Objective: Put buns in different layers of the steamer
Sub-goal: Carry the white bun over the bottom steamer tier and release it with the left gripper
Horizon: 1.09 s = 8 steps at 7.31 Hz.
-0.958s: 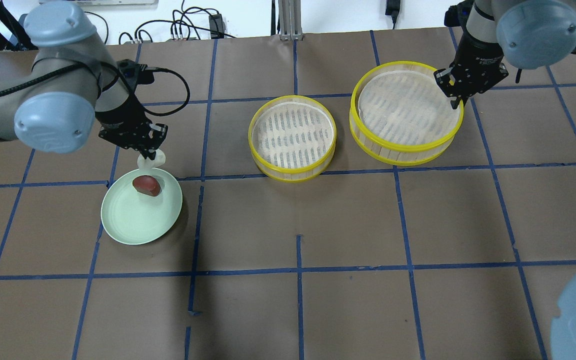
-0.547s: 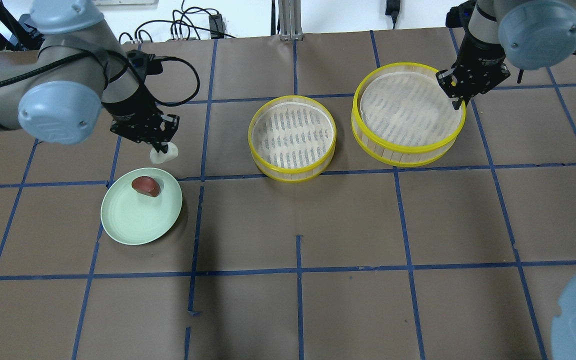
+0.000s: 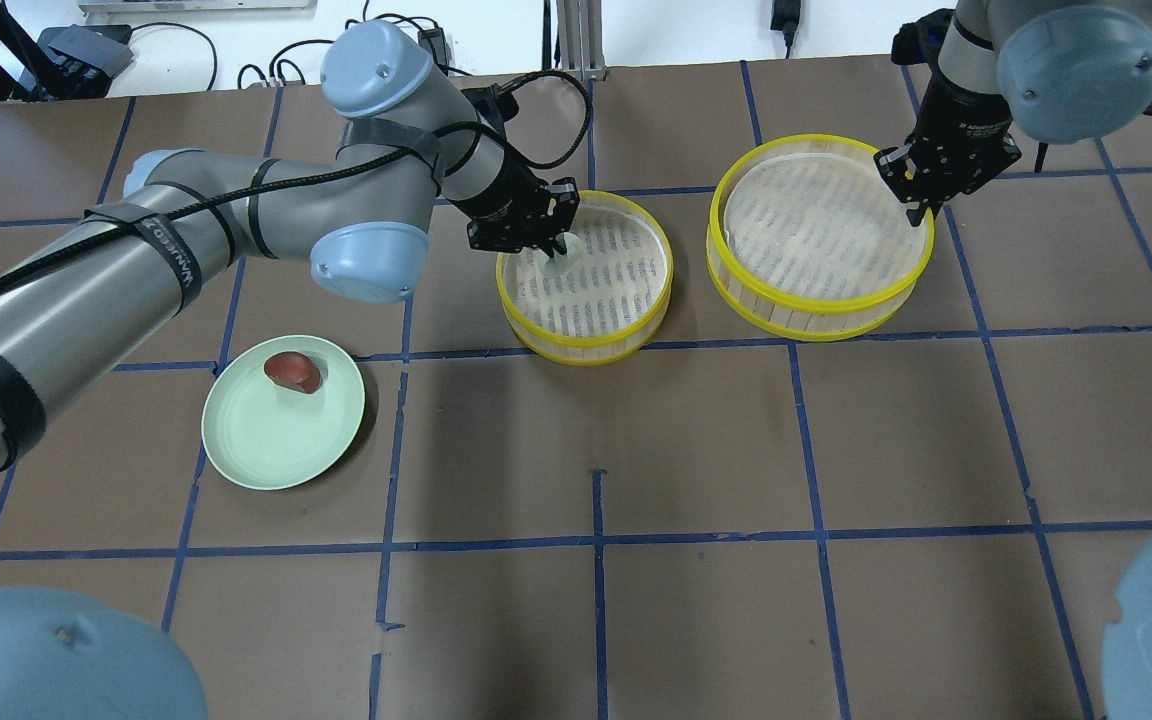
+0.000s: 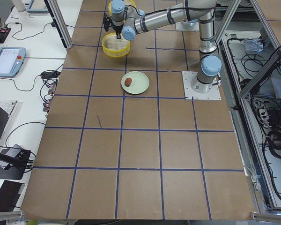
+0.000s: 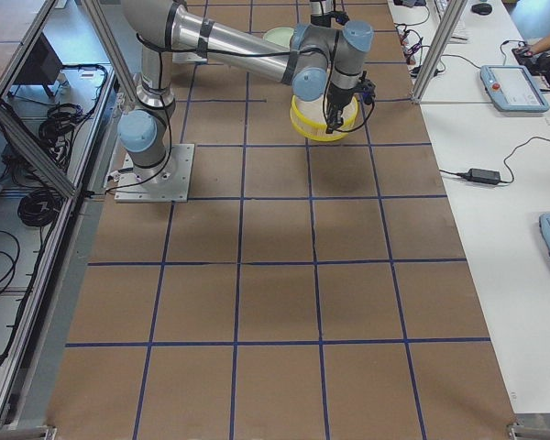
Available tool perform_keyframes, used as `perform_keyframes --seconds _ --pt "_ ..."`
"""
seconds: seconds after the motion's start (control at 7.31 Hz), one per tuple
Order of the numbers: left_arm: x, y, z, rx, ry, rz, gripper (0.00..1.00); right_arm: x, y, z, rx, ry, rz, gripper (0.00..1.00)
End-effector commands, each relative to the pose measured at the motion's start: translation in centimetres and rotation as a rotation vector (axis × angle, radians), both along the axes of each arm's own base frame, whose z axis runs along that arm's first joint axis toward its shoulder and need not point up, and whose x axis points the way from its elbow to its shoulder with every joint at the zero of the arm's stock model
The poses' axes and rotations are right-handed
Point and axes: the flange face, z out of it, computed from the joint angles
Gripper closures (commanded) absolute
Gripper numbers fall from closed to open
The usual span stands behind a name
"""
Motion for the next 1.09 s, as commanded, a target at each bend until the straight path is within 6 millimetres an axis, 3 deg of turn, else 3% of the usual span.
perform_keyframes --seconds 0.0,0.27,0.41,0.55,0.68,0.82,0.96 --pt "-0.6 -0.1 -0.7 -0.012 0.004 -0.009 0.0 0.0 0.0 0.1 -0.003 0.002 -0.002 0.87" --pt "-0.2 0.1 0.5 -0.042 -0.013 -0.025 0.0 0.0 0.0 0.2 -0.005 0.002 -0.002 0.87" --pt "3.2 -0.3 -0.2 -0.099 -0.131 -0.166 0.0 0.0 0.1 0.2 -0.003 0.002 -0.003 0.86" --pt "8.0 -0.9 -0.3 -0.118 -0.223 -0.211 0.0 0.0 0.1 0.4 -0.005 0.0 -0.005 0.86" --pt "12.2 0.2 -0.1 -0.107 -0.25 -0.242 0.0 0.1 0.2 1.1 -0.019 -0.005 -0.018 0.86" --pt "18.4 2.4 -1.6 -0.077 -0.287 -0.295 0.0 0.7 0.4 1.2 -0.018 -0.008 -0.092 0.86" --pt "25.8 5.8 -5.0 -0.022 -0.269 -0.343 0.0 2.2 0.4 1.4 -0.027 -0.047 -0.143 0.85"
